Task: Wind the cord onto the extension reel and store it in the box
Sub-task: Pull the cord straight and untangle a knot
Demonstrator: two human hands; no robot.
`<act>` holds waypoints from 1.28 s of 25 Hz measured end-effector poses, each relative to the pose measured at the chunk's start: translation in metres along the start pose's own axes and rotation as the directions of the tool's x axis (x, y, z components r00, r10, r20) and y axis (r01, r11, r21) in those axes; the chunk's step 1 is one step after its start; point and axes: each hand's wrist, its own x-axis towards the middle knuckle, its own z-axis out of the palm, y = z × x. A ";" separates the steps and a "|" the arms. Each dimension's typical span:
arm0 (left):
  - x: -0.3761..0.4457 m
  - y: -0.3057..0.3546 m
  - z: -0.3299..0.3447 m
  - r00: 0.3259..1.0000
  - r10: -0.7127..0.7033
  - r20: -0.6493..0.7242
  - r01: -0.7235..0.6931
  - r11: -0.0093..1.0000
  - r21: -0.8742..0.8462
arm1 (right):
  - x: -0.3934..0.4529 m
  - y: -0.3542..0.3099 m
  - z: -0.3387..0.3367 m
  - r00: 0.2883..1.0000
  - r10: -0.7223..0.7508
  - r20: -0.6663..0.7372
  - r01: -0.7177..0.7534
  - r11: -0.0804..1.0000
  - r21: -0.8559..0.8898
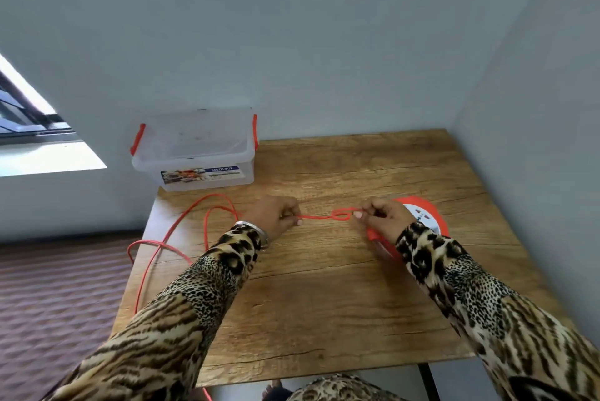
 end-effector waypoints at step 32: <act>0.030 0.072 -0.145 0.920 -0.149 0.363 0.357 -0.067 -0.932 | 0.025 -0.042 0.006 0.924 0.096 -0.370 -0.202 0.944 -0.260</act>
